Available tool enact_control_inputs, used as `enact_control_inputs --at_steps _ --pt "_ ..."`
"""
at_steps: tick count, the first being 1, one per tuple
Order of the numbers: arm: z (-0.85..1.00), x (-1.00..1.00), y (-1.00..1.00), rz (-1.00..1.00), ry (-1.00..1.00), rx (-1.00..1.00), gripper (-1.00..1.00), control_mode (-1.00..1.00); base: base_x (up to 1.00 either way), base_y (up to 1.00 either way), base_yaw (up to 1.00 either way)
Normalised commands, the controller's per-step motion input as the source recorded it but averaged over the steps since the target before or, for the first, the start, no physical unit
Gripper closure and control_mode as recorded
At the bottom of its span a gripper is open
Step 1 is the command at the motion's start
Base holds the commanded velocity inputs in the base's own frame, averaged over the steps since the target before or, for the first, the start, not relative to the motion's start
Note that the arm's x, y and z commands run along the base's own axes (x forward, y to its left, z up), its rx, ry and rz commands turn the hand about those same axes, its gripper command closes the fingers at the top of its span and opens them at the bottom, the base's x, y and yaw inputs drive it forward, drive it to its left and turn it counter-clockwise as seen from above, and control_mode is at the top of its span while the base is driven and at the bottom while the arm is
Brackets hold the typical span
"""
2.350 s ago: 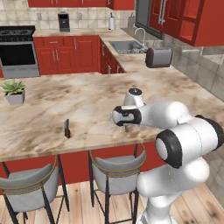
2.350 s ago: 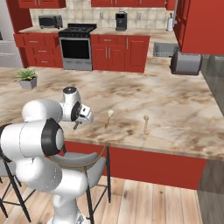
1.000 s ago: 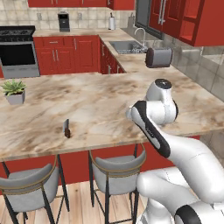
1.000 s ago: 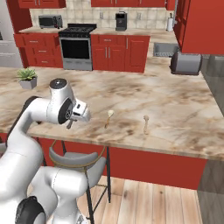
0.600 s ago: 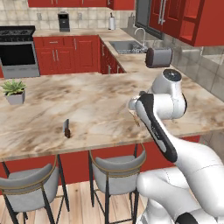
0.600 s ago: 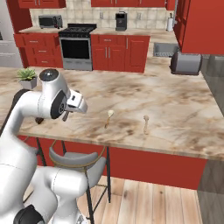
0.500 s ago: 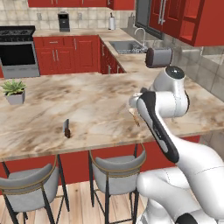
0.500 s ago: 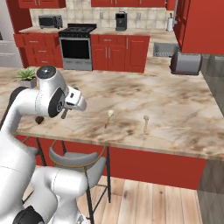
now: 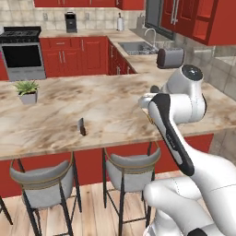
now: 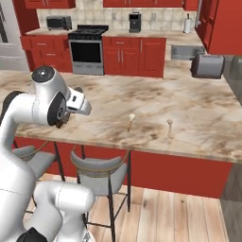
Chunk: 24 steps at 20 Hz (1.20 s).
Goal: Pick up the metallic utensils from the counter and place them in the open drawer. Make sure not to pick up any wooden utensils.
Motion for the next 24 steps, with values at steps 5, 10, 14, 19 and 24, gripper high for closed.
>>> enact_control_inputs --at_steps 5,10,14,19,24 --pt "0.00 0.00 0.00 0.00 0.00 0.00 1.00 1.00 -0.89 0.93 0.00" --pt "0.00 0.00 0.00 0.00 0.00 0.00 1.00 1.00 -0.49 1.00 0.00" --pt "0.00 0.00 0.00 0.00 0.00 0.00 1.00 1.00 -0.11 1.00 0.01" --pt "0.00 0.00 0.00 0.00 0.00 0.00 1.00 1.00 0.04 1.00 0.00" --pt "0.00 0.00 0.00 0.00 0.00 0.00 1.00 1.00 0.09 1.00 0.00"
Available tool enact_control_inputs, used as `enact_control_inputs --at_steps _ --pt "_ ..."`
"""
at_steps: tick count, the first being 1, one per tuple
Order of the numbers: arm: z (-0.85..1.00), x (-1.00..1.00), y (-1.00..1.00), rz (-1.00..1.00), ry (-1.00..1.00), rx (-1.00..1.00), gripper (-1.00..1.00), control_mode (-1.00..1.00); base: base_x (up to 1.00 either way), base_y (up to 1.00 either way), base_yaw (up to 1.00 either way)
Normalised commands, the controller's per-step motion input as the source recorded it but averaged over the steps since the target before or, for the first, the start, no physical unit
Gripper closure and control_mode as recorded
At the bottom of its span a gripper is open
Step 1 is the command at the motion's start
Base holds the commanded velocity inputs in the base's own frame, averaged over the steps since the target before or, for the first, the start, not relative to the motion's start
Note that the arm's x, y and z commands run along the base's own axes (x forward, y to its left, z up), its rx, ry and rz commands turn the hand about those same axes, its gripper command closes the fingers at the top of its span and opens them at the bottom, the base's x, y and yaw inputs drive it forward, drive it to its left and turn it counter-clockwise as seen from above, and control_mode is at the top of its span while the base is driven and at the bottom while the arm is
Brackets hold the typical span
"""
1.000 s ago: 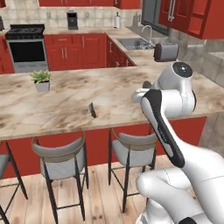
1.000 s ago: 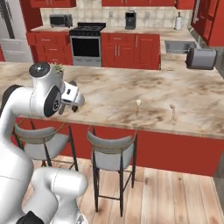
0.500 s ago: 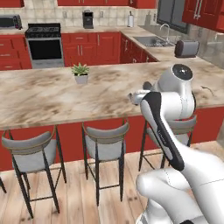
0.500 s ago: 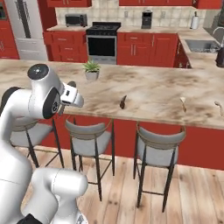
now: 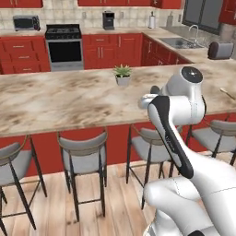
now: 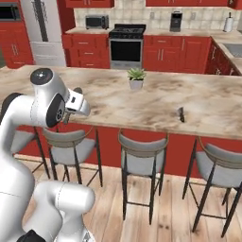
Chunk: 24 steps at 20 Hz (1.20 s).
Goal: Pick up the metallic utensils from the counter and place them in the open drawer. Make sure not to pick up any wooden utensils.
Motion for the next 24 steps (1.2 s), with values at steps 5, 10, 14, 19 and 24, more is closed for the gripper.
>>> enact_control_inputs --at_steps 5,10,14,19,24 --pt "0.00 0.00 0.00 0.00 0.00 0.00 1.00 1.00 0.00 1.00 0.00" --pt "0.00 0.00 0.00 0.00 0.00 0.00 1.00 1.00 -0.08 1.00 -0.01" --pt "0.00 0.00 0.00 0.00 0.00 0.00 1.00 1.00 -0.01 1.00 0.00" --pt "0.00 0.00 0.00 0.00 0.00 0.00 1.00 1.00 -0.01 1.00 0.00" --pt "0.00 0.00 0.00 0.00 0.00 0.00 1.00 1.00 0.00 1.00 -0.02"
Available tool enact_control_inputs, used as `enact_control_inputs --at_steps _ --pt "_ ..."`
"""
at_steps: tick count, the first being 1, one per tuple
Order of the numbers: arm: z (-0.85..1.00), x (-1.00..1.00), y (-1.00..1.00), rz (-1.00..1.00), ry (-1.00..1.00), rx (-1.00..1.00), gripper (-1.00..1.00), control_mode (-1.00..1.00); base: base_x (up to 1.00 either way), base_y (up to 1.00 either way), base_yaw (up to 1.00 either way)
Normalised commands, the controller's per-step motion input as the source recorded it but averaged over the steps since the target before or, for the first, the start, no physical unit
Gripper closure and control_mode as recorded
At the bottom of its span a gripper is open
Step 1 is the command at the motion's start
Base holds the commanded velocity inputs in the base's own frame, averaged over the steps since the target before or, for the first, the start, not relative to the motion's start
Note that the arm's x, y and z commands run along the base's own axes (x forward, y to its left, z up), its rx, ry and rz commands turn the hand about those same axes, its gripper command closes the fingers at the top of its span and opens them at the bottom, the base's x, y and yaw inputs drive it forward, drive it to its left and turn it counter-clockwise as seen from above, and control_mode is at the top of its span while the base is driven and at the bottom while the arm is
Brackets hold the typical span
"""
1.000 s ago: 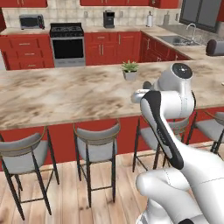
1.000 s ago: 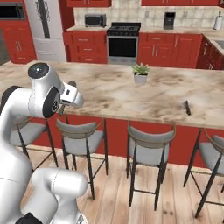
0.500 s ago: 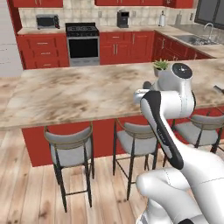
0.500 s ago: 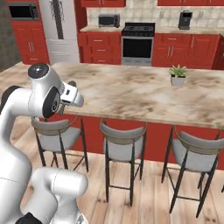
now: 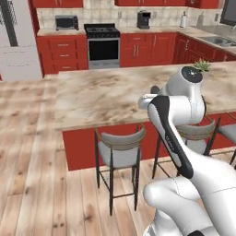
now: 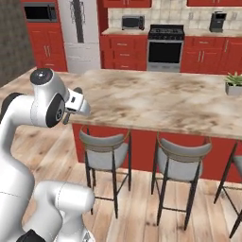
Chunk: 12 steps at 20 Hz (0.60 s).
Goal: Pick up the metallic utensils from the counter and place them in the open drawer. Make sure not to pick up any wooden utensils.
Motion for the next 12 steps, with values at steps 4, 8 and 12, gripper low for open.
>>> enact_control_inputs --at_steps 4,8,12 --pt "0.00 0.00 0.00 0.00 0.00 0.00 1.00 1.00 0.14 1.00 -0.11" --pt "0.00 0.00 0.00 0.00 0.00 0.00 1.00 1.00 0.23 1.00 -0.17" --pt "0.00 0.00 0.00 0.00 0.00 0.00 1.00 1.00 0.31 1.00 -0.20"
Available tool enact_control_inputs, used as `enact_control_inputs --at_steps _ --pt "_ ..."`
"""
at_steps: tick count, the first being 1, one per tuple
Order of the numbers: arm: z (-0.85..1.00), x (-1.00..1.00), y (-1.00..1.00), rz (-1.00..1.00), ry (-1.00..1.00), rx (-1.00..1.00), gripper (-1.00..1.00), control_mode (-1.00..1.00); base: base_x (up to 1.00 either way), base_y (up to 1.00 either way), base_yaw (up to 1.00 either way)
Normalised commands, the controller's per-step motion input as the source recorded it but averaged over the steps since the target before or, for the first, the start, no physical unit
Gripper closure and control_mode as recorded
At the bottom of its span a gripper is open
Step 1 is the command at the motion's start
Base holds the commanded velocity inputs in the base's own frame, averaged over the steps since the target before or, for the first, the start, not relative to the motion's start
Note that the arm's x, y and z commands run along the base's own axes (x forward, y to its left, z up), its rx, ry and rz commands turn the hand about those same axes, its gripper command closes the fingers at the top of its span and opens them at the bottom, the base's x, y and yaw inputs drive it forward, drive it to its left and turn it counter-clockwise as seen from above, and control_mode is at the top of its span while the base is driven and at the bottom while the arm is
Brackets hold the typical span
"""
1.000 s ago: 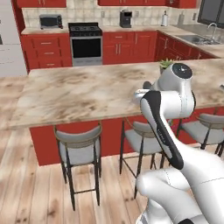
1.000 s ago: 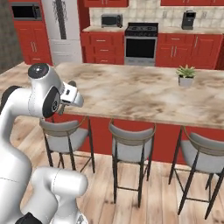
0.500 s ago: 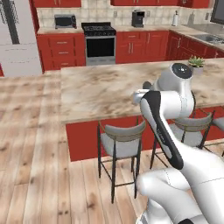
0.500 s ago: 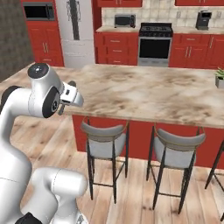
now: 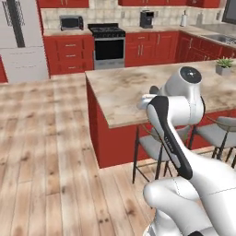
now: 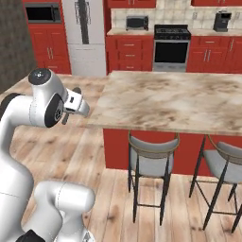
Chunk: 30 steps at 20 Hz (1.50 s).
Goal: Pick up the metallic utensils from the counter and place them in the open drawer. Make sure not to pick up any wooden utensils.
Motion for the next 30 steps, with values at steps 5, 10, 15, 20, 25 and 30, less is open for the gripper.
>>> enact_control_inputs --at_steps 5,10,15,20,25,30 --pt "0.00 0.00 0.00 0.00 0.00 0.00 1.00 1.00 0.37 1.00 -0.24" --pt "0.00 0.00 0.00 0.00 0.00 0.00 1.00 1.00 0.38 1.00 -0.27" --pt "0.00 0.00 0.00 0.00 0.00 0.00 1.00 1.00 0.26 1.00 -0.30" --pt "0.00 0.00 0.00 0.00 0.00 0.00 1.00 1.00 0.28 1.00 -0.35" --pt "0.00 0.00 0.00 0.00 0.00 0.00 1.00 1.00 0.31 1.00 -0.36" --pt "0.00 0.00 0.00 0.00 0.00 0.00 1.00 1.00 0.43 1.00 -0.31"
